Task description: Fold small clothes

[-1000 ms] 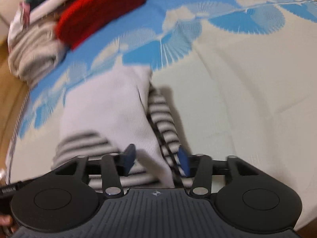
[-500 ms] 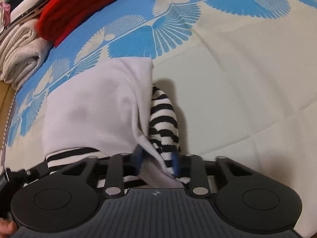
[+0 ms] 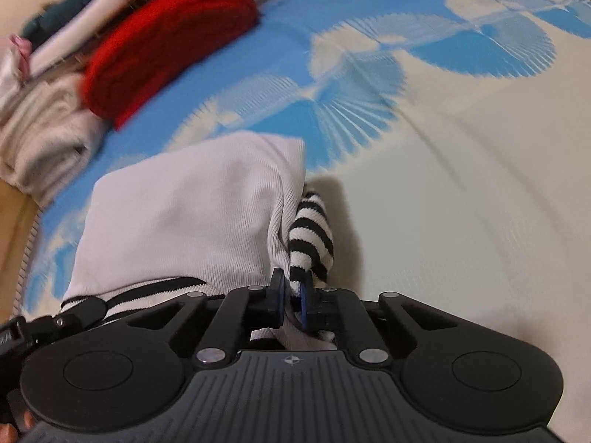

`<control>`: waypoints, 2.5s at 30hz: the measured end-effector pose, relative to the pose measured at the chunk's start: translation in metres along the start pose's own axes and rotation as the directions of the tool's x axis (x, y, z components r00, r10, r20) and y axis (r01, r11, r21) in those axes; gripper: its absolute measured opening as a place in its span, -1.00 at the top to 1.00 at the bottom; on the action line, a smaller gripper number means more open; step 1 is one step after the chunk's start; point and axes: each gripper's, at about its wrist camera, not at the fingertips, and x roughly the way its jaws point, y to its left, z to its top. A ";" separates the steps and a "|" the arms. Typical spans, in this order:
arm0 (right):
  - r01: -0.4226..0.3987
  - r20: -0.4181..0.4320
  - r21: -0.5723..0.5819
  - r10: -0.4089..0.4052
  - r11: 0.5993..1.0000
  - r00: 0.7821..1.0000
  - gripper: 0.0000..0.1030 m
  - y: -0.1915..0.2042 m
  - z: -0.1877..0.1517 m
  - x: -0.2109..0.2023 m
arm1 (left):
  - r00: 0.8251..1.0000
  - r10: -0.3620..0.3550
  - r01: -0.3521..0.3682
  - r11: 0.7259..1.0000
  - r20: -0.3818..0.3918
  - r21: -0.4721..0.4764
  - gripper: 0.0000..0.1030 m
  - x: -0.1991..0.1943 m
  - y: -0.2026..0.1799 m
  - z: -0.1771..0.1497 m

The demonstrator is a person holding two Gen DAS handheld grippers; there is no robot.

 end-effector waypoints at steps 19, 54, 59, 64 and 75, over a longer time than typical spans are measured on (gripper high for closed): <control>0.109 -0.028 -0.081 -0.111 0.991 0.993 0.81 0.067 0.016 0.063 | 0.958 0.267 -0.231 0.937 -0.108 0.262 -0.22 -0.014 0.026 0.001; 0.182 0.381 -0.417 -0.010 0.891 0.925 -0.63 0.103 -0.078 -0.172 | 0.898 0.304 -0.414 0.828 0.318 0.378 -0.98 -0.208 -0.087 -0.109; 0.181 0.368 -0.409 -0.019 0.895 0.929 -0.64 0.089 -0.118 -0.177 | 0.882 0.302 -0.429 0.833 0.362 0.349 -0.99 -0.212 -0.093 -0.142; 0.185 0.336 -0.390 -0.048 0.902 0.941 -0.63 0.087 -0.130 -0.167 | 0.895 0.372 -0.437 0.841 0.247 0.318 -0.99 -0.181 -0.077 -0.155; 0.188 0.295 -0.406 -0.066 0.895 0.953 -0.64 0.094 -0.135 -0.142 | 0.884 0.403 -0.457 0.854 0.237 0.251 -0.99 -0.158 -0.056 -0.141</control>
